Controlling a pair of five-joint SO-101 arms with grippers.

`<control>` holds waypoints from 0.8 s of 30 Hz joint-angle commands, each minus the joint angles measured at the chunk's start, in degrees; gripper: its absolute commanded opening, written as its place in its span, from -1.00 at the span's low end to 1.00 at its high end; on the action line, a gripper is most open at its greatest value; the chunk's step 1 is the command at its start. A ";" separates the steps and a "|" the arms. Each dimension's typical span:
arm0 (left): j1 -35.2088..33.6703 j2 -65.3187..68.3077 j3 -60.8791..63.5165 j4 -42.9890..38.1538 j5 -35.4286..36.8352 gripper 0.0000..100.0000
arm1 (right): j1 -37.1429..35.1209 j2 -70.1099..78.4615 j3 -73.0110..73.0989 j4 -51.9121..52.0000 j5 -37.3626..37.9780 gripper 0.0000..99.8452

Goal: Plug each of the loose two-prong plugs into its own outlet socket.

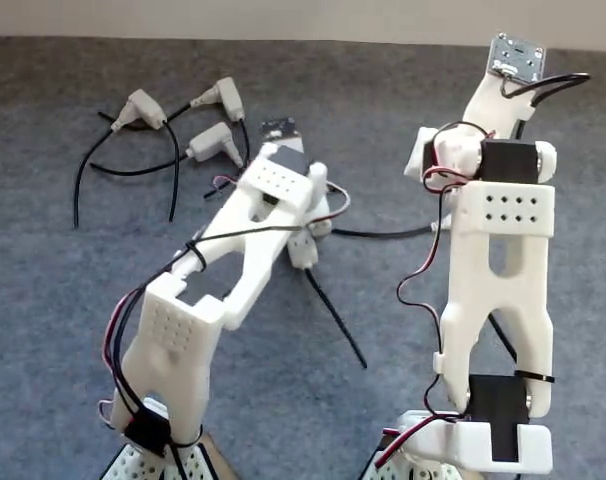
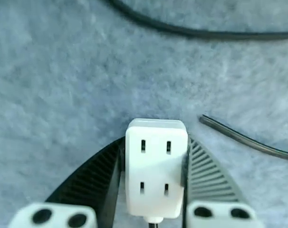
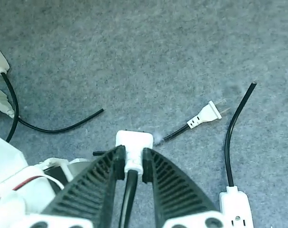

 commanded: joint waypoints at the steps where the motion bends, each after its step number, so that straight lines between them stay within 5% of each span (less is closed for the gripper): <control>1: 2.33 -0.75 1.80 -1.14 5.80 -0.93 | 0.31 -0.75 -0.57 -0.31 -0.62 -0.98; 6: 1.45 -0.92 4.53 -2.02 6.15 -0.90 | 0.31 -0.75 -0.48 -0.31 -0.35 -0.98; 13: 1.45 -1.27 3.56 -0.79 0.53 -0.42 | 0.31 -0.75 -0.48 1.01 -0.18 -0.98; 24: -11.12 -1.36 -18.95 16.26 -5.19 -0.38 | -1.54 -1.27 -0.66 2.95 8.00 -0.98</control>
